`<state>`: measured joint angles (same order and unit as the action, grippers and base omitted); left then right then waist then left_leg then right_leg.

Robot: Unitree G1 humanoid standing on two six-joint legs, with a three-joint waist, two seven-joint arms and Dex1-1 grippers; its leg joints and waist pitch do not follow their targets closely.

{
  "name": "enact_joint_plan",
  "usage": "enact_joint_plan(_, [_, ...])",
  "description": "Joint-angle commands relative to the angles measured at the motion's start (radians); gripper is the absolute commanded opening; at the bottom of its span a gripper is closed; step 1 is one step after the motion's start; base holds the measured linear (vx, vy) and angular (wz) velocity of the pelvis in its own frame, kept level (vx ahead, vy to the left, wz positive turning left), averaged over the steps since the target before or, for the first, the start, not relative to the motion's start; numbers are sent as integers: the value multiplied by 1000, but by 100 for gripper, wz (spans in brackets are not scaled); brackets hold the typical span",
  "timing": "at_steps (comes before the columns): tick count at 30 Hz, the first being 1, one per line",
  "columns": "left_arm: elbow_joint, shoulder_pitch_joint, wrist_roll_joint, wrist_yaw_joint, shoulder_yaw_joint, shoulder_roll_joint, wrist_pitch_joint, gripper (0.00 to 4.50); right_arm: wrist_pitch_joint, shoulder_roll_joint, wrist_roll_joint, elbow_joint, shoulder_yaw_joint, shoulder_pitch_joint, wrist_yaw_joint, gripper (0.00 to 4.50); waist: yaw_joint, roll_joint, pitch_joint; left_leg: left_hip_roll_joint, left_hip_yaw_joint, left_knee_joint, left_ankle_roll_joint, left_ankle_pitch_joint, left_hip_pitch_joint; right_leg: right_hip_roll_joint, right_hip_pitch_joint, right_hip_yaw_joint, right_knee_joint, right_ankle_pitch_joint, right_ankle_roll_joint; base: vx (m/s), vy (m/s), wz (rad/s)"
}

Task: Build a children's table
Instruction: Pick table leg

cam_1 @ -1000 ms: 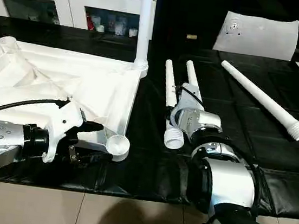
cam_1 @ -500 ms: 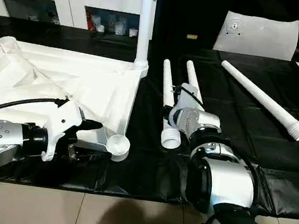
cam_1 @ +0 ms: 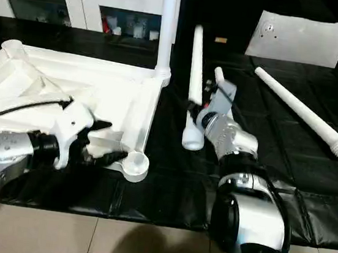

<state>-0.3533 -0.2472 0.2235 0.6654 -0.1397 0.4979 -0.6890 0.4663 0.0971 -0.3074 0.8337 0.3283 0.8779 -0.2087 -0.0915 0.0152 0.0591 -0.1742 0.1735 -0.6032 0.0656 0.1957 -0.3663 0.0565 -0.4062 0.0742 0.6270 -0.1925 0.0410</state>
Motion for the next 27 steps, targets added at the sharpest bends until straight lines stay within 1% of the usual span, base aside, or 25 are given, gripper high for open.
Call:
enact_joint_plan(1, [19, -18, 3, -31, 18, -16, 7, 445, 13, -11, -53, -127, 19, -45, -35, 182, -3, 21, -75, -45, -20, 64, -3, 127, 6, 79, 63, -54, -63, -77, 186, 0, 0, 0])
enact_joint_plan(2, [26, -24, 6, -41, 25, -28, 7, 445, 23, -17, -72, -172, 24, -65, -41, 182, -2, 20, -73, -42, -18, 64, -8, 126, 5, 77, 63, -55, -68, -80, 177, 0, 0, 0])
enact_joint_plan(3, [41, -38, 17, -65, 44, -54, 2, 445, 20, -30, -107, -253, 29, -105, -68, 182, -3, 19, -75, -44, -21, 65, -6, 128, 6, 78, 64, -53, -66, -90, 179, 0, 0, 0])
enact_joint_plan(4, [47, -45, 22, -76, 53, -66, -2, 445, 21, -35, -122, -289, 30, -123, -80, 182, -4, 19, -73, -43, -18, 66, -9, 134, 5, 77, 63, -54, -71, -100, 174, 0, 0, 0])
enact_joint_plan(5, [70, -73, 52, -112, 93, -112, -16, 447, 15, -49, -165, -388, 23, -181, -133, 182, -4, 15, -72, -41, -17, 66, -11, 134, 4, 76, 65, -54, -75, -118, 166, 0, 0, 0])
enact_joint_plan(6, [77, -84, 65, -122, 107, -128, -22, 447, 21, -54, -185, -417, 24, -198, -151, 182, -8, 17, -74, -44, -18, 64, -12, 135, 6, 80, 63, -55, -75, -118, 164, 0, 0, 0])
enact_joint_plan(7, [84, -95, 76, -132, 120, -143, -27, 449, 26, -59, -204, -446, 24, -215, -169, 182, -6, 13, -73, -45, -20, 66, -14, 133, 4, 80, 66, -54, -73, -120, 165, 0, 0, 0])
enact_joint_plan(8, [98, -131, 131, -150, 163, -192, -43, 450, 42, -74, -280, -543, 20, -271, -255, 182, -8, 4, -71, -44, -19, 67, -27, 137, 3, 81, 67, -54, -80, -150, 160, 0, 0, 0])
enact_joint_plan(9, [98, -131, 131, -150, 163, -192, -43, 450, 42, -74, -280, -543, 20, -271, -255, 182, -12, 7, -72, -43, -18, 65, -30, 129, 4, 83, 67, -55, -80, -151, 157, 0, 0, 0])
enact_joint_plan(10, [104, -154, 153, -160, 182, -218, -49, 450, 70, -79, -326, -600, 12, -304, -307, 182, -13, 9, -74, -46, -21, 66, -33, 121, 2, 84, 66, -54, -77, -148, 159, 0, 0, 0])
enact_joint_plan(11, [113, -180, 173, -179, 201, -247, -57, 450, 110, -80, -369, -650, -1, -337, -355, 182, -13, 6, -72, -44, -19, 64, -45, 110, 0, 81, 66, -54, -80, -152, 155, 0, 0, 0])
enact_joint_plan(12, [119, -198, 194, -189, 217, -269, -69, 450, 135, -77, -391, -678, -13, -357, -387, 182, -16, 6, -72, -44, -19, 63, -49, 107, 0, 82, 66, -54, -80, -151, 156, 0, 0, 0])
enact_joint_plan(13, [119, -198, 194, -189, 217, -269, -69, 450, 135, -77, -391, -678, -13, -357, -387, 182, -18, 5, -72, -45, -21, 64, -53, 101, -2, 84, 65, -53, -83, -167, 152, 0, 0, 0])
enact_joint_plan(14, [125, -217, 218, -197, 233, -290, -81, 450, 150, -74, -406, -698, -29, -374, -420, 182, -20, 5, -72, -44, -20, 63, -52, 104, -1, 84, 63, -52, -87, -197, 146, 0, 0, 0])
enact_joint_plan(15, [131, -240, 256, -215, 258, -321, -99, 450, 169, -70, -426, -725, -44, -393, -452, 182, -18, 2, -70, -43, -19, 63, -50, 105, -3, 85, 63, -52, -87, -208, 145, 0, 0, 0])
enact_joint_plan(16, [134, -249, 275, -224, 270, -335, -107, 450, 177, -68, -435, -734, -49, -399, -464, 182, -21, 1, -71, -42, -17, 62, -50, 103, -1, 85, 63, -53, -89, -217, 145, 0, 0, 0])
enact_joint_plan(17, [141, -268, 310, -243, 296, -363, -125, 450, 191, -65, -452, -754, -56, -410, -478, 182, -25, -1, -70, -42, -18, 62, -52, 94, -3, 84, 63, -52, -91, -234, 136, 0, 0, 0])
enact_joint_plan(18, [148, -284, 339, -259, 317, -386, -136, 450, 206, -64, -469, -770, -63, -418, -491, 182, -28, -1, -71, -43, -17, 61, -52, 93, -1, 85, 62, -52, -92, -236, 135, 0, 0, 0])
enact_joint_plan(19, [158, -313, 395, -283, 353, -425, -156, 450, 224, -59, -491, -791, -73, -429, -512, 182, -33, -3, -71, -44, -18, 60, -54, 89, -1, 85, 62, -52, -91, -233, 134, 0, 0, 0])
enact_joint_plan(21, [164, -341, 452, -302, 382, -462, -172, 450, 246, -53, -511, -816, -83, -442, -528, 182, -36, -10, -71, -43, -19, 62, -58, 84, -4, 85, 62, -51, -93, -238, 128, 0, 0, 0])
enact_joint_plan(22, [165, -347, 465, -307, 388, -470, -174, 450, 251, -51, -515, -821, -86, -444, -532, 182, -38, -10, -71, -44, -19, 61, -57, 81, -4, 86, 63, -51, -91, -237, 126, 0, 0, 0])
enact_joint_plan(23, [167, -362, 495, -319, 402, -490, -182, 450, 263, -45, -521, -834, -95, -450, -543, 182, -42, -12, -71, -45, -19, 62, -59, 76, -4, 86, 61, -50, -93, -246, 116, 0, 0, 0])
enact_joint_plan(24, [168, -368, 504, -319, 402, -494, -183, 450, 266, -41, -521, -836, -101, -451, -548, 182, -45, -11, -71, -45, -19, 62, -60, 77, -3, 86, 59, -50, -95, -252, 112, 0, 0, 0])
enact_joint_plan(25, [167, -370, 505, -319, 402, -495, -185, 450, 267, -40, -521, -837, -102, -452, -549, 182, -46, -14, -71, -46, -20, 63, -58, 75, -5, 86, 60, -50, -95, -256, 102, 0, 0, 0])
enact_joint_plan(27, [163, -375, 510, -318, 396, -500, -195, 450, 272, -34, -519, -843, -112, -455, -558, 182, -50, -12, -72, -47, -20, 64, -57, 67, -3, 85, 58, -50, -94, -251, 92, 0, 0, 0])
